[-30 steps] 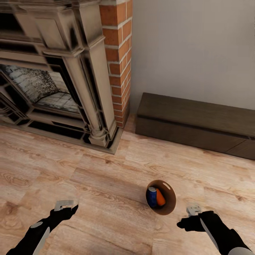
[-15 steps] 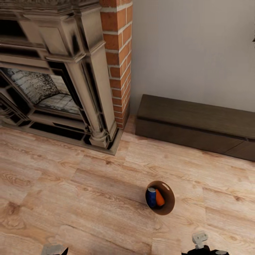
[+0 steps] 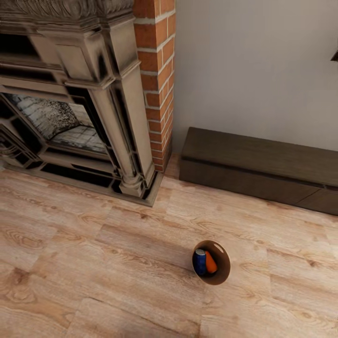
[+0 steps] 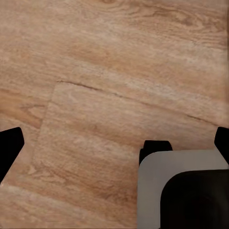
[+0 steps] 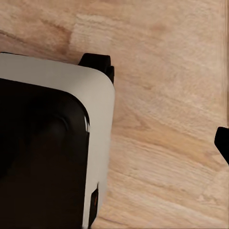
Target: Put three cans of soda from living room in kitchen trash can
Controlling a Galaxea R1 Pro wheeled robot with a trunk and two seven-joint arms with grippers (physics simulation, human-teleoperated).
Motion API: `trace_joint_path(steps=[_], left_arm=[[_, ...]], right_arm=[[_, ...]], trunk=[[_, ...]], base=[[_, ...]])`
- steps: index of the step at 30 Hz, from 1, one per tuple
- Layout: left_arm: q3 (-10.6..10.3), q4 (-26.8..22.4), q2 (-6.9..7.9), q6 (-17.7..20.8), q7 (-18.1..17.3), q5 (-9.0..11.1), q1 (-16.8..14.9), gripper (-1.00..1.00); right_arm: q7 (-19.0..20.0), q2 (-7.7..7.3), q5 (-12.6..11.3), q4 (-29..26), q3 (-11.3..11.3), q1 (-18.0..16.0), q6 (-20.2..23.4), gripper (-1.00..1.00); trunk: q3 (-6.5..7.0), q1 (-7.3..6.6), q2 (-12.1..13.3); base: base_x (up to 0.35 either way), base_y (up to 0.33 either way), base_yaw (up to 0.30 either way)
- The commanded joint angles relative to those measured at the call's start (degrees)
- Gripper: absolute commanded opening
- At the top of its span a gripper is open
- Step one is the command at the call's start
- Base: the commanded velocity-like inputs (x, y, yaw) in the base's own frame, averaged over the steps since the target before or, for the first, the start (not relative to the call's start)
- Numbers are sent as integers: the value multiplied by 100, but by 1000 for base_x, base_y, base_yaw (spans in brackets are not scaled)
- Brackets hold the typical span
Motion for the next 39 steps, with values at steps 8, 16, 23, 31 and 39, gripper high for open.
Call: trace_joint_path(steps=[8,16,23,31,39], left_arm=[[-2,21,-29,-601,-3,-6,328,100],[-2,50,-34,-1437,-49,-17,548,100],[-4,43,-37,-1667,-64,-18,717,100],[-108,39,-40,-1667,-72,-191,850,100],[-167,32,-43,-1667,-61,-650,876,100]], right_arm=[[-10,-17,-8,618,-109,5,-567,100],[-21,-32,-11,685,-122,6,-622,100],[-23,-32,-13,715,-122,5,-664,100],[-23,-21,-9,825,-117,5,-926,100],[-23,-10,-9,865,-115,5,-984,100]], trunk=[[144,-176,322],[288,-352,643],[414,-506,924],[557,-681,1245],[701,-857,1566]], base=[[0,0,0],[0,0,0],[0,0,0],[0,0,0],[0,0,0]])
